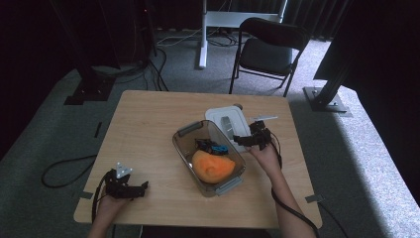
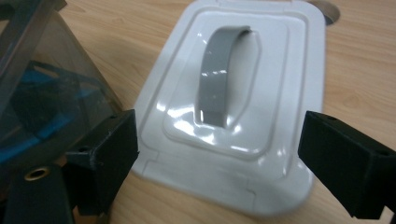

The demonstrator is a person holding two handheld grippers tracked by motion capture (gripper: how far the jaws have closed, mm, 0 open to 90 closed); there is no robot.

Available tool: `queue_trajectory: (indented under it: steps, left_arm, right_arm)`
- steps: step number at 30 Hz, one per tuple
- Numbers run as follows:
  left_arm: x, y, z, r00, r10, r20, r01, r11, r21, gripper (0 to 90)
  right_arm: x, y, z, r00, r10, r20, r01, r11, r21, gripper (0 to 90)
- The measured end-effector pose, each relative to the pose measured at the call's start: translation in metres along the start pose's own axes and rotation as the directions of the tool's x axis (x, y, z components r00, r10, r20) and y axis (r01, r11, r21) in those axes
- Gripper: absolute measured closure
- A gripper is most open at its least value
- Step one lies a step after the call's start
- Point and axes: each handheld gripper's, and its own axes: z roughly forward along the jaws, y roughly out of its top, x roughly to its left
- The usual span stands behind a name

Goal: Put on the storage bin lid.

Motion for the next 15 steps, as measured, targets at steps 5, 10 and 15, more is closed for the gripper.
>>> queue_trajectory:
  steps: [5,10,15]
  left_arm:
    - [0.0,0.0,0.0,1.0,0.001,0.002,-0.001,1.0,-0.001,0.3]
    - [0.0,0.0,0.0,1.0,0.001,0.002,-0.001,1.0,-0.001,0.3]
    - [0.0,0.0,0.0,1.0,0.002,0.003,-0.002,1.0,-0.001,0.2]
  right_arm:
    - [0.003,0.005,0.012,1.0,-0.008,-0.004,0.008,0.9999,0.011,11.7]
    - [0.007,0.011,0.024,0.9999,-0.008,-0.007,0.008,0.9998,0.018,12.0]
    - [0.007,0.018,0.035,0.9999,0.012,-0.008,-0.011,0.9996,0.026,13.1]
